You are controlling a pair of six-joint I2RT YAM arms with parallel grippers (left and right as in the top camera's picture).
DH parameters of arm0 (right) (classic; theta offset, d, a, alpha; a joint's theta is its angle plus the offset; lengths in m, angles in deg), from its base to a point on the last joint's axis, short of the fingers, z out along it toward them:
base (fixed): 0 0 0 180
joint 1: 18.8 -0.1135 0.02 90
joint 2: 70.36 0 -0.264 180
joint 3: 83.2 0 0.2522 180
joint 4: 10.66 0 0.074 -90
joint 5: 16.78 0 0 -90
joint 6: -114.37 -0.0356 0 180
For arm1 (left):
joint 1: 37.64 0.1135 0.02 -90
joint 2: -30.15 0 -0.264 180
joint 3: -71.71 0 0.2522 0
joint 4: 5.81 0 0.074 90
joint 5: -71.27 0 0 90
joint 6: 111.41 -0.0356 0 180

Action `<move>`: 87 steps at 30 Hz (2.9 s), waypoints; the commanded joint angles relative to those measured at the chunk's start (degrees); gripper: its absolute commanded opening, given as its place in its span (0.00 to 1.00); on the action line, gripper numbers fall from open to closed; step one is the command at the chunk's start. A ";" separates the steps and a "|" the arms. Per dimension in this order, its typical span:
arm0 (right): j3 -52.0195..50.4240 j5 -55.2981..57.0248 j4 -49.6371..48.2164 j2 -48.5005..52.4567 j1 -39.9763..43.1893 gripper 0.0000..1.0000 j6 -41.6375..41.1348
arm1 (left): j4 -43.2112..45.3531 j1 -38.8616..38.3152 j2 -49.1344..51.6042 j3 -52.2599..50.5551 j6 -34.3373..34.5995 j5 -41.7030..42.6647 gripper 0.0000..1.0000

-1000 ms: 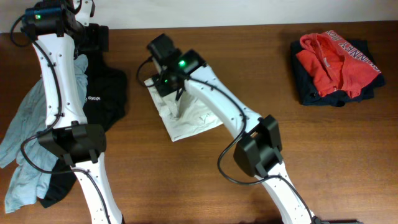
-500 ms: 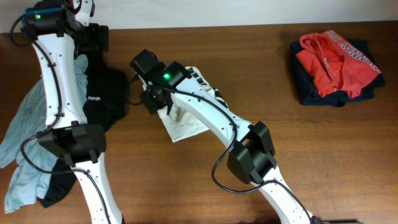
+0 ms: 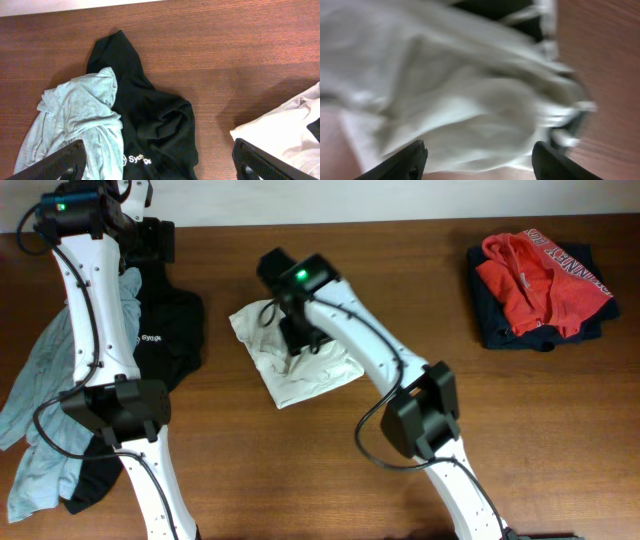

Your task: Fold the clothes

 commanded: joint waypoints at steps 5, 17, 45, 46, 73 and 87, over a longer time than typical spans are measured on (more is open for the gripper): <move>0.00 -0.02 -1.22 -1.70 3.98 0.68 -6.97 | 0.13 0.15 -2.23 0.20 0.52 0.68 0.93; -1.20 -1.31 -0.94 -1.70 1.44 0.10 -7.41 | -0.22 0.13 -2.23 0.20 0.52 0.66 0.93; -6.99 -1.77 8.61 -1.68 -11.50 0.30 -8.00 | -0.11 0.15 -2.23 0.20 0.52 0.68 0.93; -6.95 -1.40 8.46 -1.73 -11.10 0.30 -8.00 | -0.11 0.15 -2.23 0.20 0.52 0.68 0.93; -1.81 0.02 -0.87 -1.62 -0.04 0.41 -0.59 | -0.17 0.13 -2.23 0.20 0.52 0.70 0.93; -5.77 -0.04 -3.96 -1.51 -0.09 0.04 -0.61 | -0.28 0.13 -2.23 0.20 0.52 0.70 0.93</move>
